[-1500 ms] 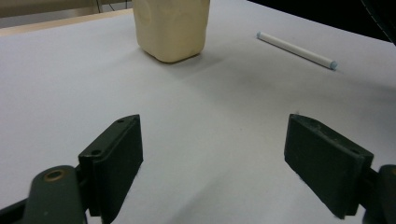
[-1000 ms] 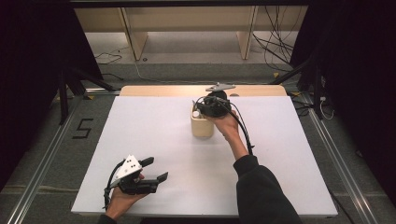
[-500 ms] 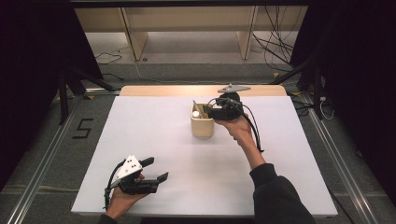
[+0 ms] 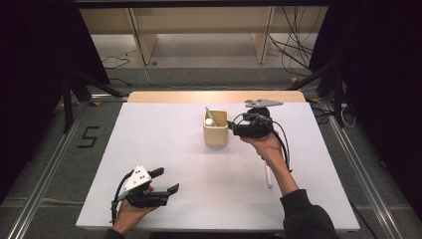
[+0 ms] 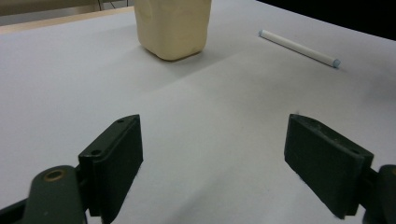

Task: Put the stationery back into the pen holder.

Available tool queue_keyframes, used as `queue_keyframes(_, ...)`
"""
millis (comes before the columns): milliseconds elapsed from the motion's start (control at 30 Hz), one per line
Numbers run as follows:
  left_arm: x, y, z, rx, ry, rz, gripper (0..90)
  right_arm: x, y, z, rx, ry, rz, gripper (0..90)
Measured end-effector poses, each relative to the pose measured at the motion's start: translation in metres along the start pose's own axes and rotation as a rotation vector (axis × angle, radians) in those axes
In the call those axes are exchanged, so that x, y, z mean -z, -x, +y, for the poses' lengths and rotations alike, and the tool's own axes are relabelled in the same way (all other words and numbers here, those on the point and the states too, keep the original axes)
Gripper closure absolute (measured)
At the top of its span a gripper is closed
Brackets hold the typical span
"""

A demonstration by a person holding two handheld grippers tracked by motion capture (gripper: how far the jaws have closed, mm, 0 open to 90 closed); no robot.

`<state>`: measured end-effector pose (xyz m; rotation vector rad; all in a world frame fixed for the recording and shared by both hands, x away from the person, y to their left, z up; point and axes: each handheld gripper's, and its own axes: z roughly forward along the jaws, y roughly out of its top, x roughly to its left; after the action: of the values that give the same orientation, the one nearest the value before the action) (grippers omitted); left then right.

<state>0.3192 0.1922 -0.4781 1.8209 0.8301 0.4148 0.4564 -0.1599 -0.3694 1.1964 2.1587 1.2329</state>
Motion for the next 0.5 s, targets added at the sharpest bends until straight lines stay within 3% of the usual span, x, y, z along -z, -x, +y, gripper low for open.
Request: queue_keyframes(500, 0.001, 0.0, 0.0, 0.003, 0.002, 0.004, 19.0, 0.024, 0.012, -0.036, -0.052, -0.037, -0.061, 28.7)
